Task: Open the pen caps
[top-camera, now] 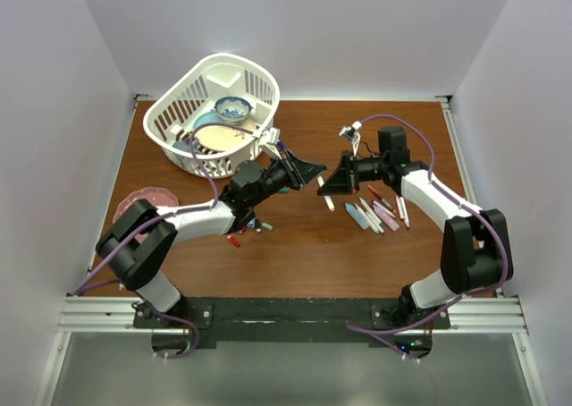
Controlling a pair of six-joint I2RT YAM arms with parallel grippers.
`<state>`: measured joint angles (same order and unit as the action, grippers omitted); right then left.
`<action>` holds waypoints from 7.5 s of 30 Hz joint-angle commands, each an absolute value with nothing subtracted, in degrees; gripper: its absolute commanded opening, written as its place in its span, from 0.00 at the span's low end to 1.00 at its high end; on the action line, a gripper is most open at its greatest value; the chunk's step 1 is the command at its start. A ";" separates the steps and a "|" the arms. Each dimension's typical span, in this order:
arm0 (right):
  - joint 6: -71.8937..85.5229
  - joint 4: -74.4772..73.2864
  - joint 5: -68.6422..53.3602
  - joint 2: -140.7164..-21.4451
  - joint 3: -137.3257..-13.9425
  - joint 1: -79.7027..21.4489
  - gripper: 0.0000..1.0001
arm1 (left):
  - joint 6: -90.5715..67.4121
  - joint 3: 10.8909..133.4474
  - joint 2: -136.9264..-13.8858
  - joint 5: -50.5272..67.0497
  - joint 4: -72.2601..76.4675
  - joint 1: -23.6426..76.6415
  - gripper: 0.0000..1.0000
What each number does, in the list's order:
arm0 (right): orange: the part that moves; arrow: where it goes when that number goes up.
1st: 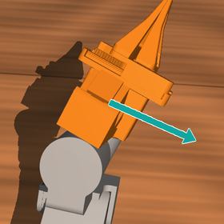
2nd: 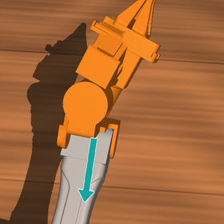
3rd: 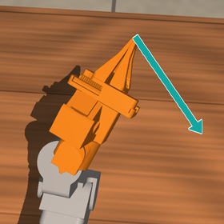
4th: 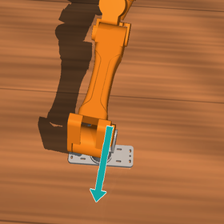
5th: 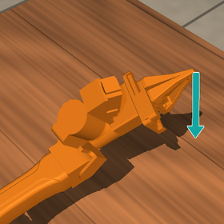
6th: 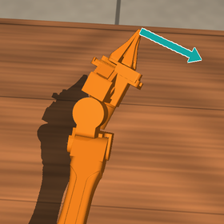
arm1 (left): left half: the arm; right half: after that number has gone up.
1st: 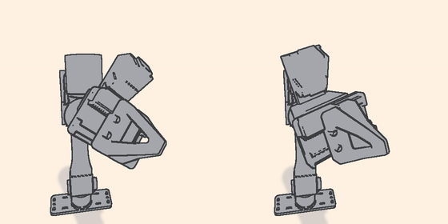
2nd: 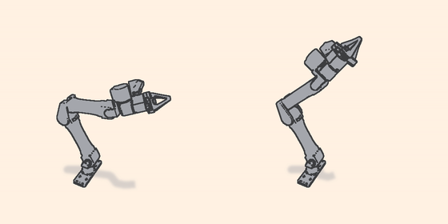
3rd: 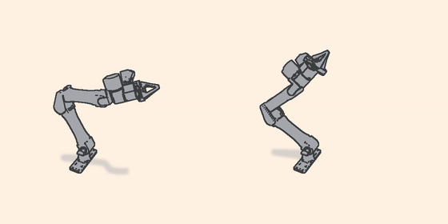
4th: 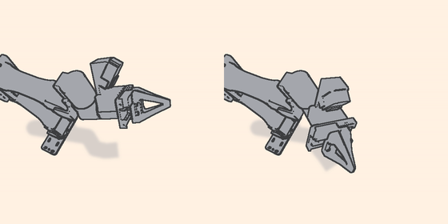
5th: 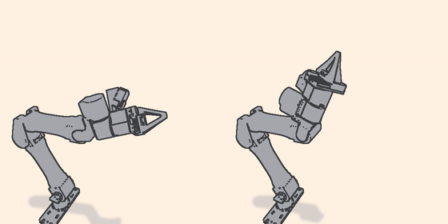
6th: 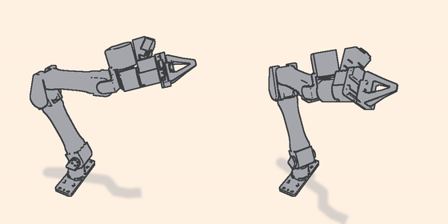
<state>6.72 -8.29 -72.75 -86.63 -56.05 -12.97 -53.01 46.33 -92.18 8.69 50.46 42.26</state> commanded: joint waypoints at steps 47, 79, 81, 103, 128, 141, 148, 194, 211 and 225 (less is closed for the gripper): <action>-27.68 -41.66 -16.70 -85.95 -60.91 -4.92 0.01 | -21.36 46.05 -88.15 -10.28 0.18 41.83 0.01; -28.65 -46.32 -15.03 -94.13 -62.75 -2.99 0.30 | -15.12 50.10 -67.42 -10.11 -4.39 41.93 0.68; -28.57 -46.41 -15.03 -93.87 -62.75 -2.99 0.33 | -14.42 50.71 -63.74 -10.28 -5.36 41.92 0.77; -11.72 -26.73 -34.47 -102.11 -79.95 -17.92 0.55 | -0.70 39.38 -44.74 -25.75 -10.55 40.52 0.88; 2.82 -28.91 -7.12 -137.46 -114.96 -27.77 0.52 | -0.62 38.76 -44.65 -20.83 -9.05 36.04 0.87; -2.19 -31.29 -0.89 -137.20 -111.28 -28.65 0.08 | -0.62 38.67 -43.86 -20.30 -9.14 35.86 0.87; -5.36 -32.69 1.76 -132.29 -103.90 -28.30 0.00 | -0.70 38.50 -43.68 -20.21 -9.05 35.86 0.87; -8.09 -20.48 -72.34 -79.45 -60.21 -9.75 0.00 | -58.36 46.40 -82.52 -2.99 41.40 41.83 0.76; -8.79 -20.83 -69.52 -80.86 -59.85 -9.76 0.02 | -56.34 47.73 -83.41 1.04 42.10 42.54 0.00; -0.44 -11.60 -72.69 -81.74 -56.95 -11.86 0.46 | -51.77 47.28 -86.48 13.27 48.16 42.63 0.00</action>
<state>-3.18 -16.36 -71.02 -81.25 -57.39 -10.66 -53.91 45.93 -84.68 9.28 43.24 42.61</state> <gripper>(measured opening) 0.452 0.163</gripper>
